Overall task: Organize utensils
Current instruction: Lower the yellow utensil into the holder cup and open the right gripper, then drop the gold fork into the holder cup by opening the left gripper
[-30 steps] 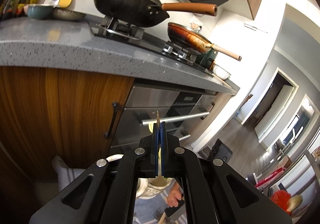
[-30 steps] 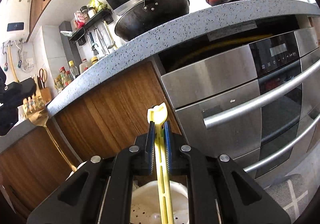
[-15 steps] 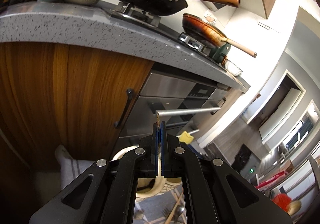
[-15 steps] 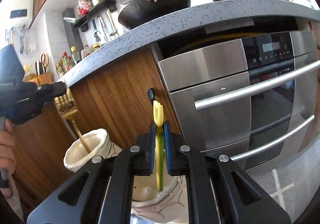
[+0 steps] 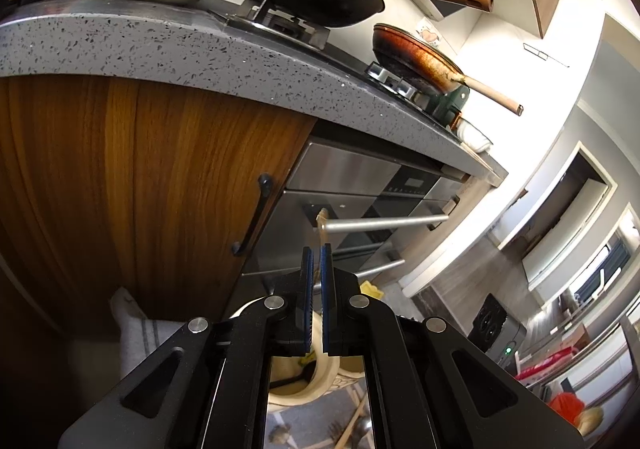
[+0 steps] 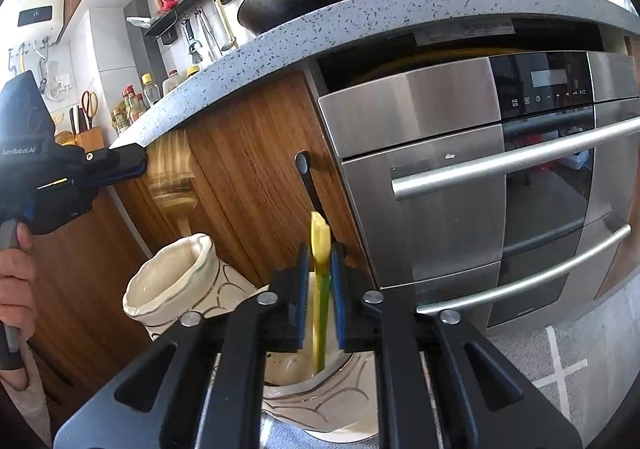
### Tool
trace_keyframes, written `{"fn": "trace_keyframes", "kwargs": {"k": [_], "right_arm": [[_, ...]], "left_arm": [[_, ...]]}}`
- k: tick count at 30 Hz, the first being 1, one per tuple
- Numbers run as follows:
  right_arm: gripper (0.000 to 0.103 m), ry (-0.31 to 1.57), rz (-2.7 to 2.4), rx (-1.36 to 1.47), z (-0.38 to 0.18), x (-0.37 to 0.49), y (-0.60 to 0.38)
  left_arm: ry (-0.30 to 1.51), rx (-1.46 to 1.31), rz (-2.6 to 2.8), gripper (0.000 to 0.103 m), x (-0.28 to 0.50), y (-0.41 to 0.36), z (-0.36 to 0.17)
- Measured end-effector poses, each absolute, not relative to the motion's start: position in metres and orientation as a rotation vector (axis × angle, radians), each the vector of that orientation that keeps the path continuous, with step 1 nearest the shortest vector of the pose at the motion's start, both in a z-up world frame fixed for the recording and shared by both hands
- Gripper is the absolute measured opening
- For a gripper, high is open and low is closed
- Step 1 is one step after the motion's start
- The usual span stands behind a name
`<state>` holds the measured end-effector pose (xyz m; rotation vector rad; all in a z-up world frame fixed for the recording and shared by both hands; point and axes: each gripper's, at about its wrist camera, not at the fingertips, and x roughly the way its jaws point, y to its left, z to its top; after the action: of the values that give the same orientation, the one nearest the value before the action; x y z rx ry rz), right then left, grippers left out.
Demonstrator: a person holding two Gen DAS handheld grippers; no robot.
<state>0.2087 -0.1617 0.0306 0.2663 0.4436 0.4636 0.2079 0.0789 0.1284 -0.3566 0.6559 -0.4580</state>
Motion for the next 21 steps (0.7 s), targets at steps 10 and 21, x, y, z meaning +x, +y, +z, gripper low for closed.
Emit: {"fn": "trace_keyframes", "kwargs": {"k": [10,21], "right_arm": [[0.047,0.42,0.456,0.274,0.041,0.202,-0.167],[0.078,0.467,0.419,0.282,0.065,0.156,-0.188]], "left_arm": [[0.666,-0.332,-0.451,0.015,0.201,0.077,0.127],[0.635,-0.236,-0.363,0.055,0.143,0.078,0.128]]}}
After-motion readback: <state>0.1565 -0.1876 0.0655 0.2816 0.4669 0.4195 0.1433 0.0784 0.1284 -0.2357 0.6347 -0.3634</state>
